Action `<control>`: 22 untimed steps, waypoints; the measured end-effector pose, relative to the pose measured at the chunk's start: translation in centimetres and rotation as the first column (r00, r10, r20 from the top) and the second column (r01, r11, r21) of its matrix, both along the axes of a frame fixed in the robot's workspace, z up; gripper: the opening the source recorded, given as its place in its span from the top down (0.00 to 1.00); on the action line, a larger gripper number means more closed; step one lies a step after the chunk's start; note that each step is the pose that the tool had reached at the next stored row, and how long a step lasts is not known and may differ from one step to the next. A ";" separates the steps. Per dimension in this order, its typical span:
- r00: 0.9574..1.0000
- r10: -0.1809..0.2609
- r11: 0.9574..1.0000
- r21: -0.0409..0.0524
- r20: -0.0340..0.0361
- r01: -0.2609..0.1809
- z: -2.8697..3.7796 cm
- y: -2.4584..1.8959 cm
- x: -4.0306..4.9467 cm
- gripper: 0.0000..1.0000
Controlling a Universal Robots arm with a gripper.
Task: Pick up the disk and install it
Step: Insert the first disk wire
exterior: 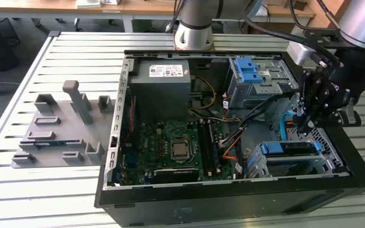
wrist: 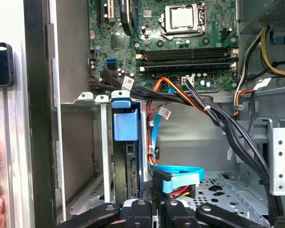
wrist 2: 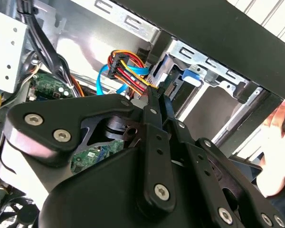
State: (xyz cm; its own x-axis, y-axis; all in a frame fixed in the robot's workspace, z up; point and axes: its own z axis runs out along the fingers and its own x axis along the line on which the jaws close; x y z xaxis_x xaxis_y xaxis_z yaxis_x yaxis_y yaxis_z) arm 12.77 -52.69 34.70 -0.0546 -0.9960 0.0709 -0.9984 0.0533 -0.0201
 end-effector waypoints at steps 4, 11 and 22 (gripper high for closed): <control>1.000 0.000 1.000 0.000 0.000 0.000 -0.27 -0.46 0.00 0.83; 1.000 0.000 1.000 0.010 0.000 0.000 -0.36 -0.49 0.00 0.83; 1.000 0.000 0.999 0.035 0.000 0.000 -0.83 -1.57 0.00 0.83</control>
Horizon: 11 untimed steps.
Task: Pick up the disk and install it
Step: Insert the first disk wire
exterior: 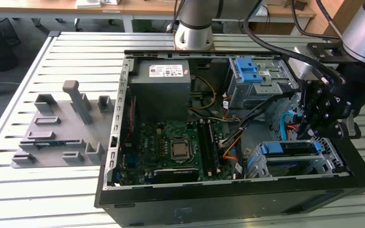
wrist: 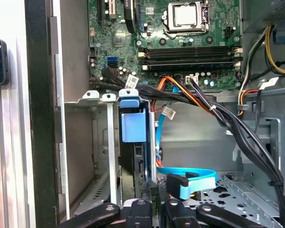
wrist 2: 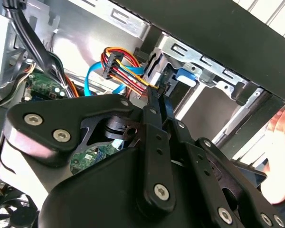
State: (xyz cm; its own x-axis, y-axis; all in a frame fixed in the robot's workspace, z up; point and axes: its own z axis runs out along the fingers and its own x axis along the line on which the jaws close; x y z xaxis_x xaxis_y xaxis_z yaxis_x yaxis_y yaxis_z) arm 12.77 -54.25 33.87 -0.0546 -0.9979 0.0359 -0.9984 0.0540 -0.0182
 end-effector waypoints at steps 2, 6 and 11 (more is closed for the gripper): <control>1.000 0.000 1.000 0.000 0.000 0.000 -0.09 -0.24 0.00 0.83; 1.000 0.000 1.000 0.000 0.000 0.000 -0.22 -0.40 -0.14 0.83; 1.000 0.000 1.000 0.000 0.000 0.000 -0.42 -0.55 -0.19 0.83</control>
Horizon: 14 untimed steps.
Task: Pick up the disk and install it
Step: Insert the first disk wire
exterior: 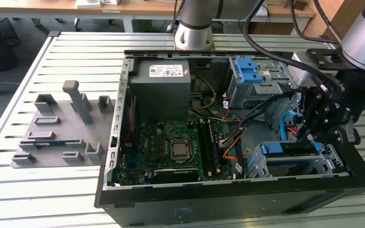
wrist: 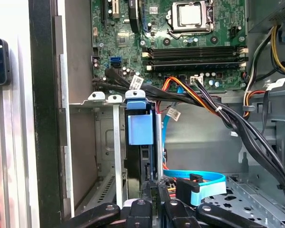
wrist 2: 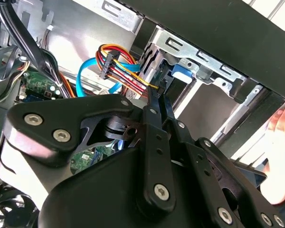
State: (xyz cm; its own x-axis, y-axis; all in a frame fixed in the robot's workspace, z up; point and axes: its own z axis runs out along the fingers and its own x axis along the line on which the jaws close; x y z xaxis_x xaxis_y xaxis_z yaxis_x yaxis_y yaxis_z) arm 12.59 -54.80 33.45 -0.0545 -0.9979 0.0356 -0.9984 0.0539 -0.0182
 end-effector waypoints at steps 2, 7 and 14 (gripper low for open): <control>1.000 0.000 1.000 0.000 0.000 0.000 -0.02 -0.02 0.00 0.83; 1.000 0.000 1.000 0.000 0.000 0.000 -0.04 -0.14 0.00 0.83; 1.000 0.000 1.000 0.000 0.000 0.000 -0.14 -0.17 0.00 0.83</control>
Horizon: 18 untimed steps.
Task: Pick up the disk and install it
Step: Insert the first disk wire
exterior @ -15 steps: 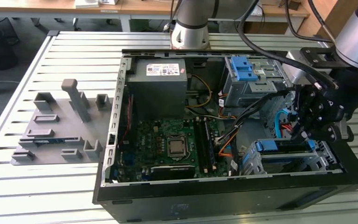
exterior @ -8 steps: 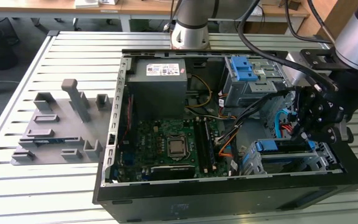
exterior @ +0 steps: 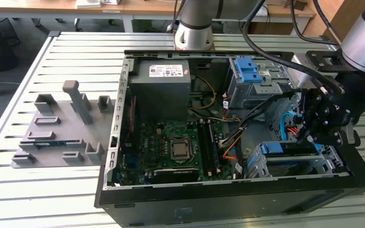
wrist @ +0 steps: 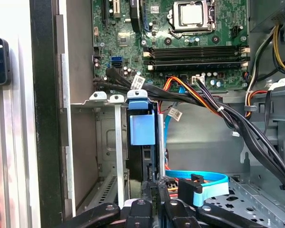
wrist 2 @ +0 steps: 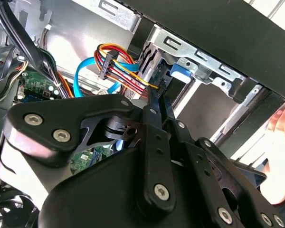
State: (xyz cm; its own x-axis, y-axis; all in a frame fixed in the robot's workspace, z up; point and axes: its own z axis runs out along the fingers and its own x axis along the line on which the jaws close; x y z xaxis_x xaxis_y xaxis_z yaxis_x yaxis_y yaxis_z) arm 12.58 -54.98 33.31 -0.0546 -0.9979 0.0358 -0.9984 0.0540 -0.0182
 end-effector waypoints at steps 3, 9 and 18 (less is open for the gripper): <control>1.000 0.000 1.000 0.000 0.000 0.000 -0.06 0.00 0.00 0.83; 1.000 0.000 1.000 0.000 0.000 0.000 -0.26 0.00 0.00 0.83; 1.000 0.000 1.000 -0.001 0.000 0.000 -0.65 -0.01 0.00 0.83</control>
State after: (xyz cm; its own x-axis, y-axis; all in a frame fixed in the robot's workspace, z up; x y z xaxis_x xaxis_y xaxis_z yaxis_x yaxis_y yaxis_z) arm 12.59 -54.99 32.66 -0.0545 -0.9978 0.0364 -0.9984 0.0539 -0.0182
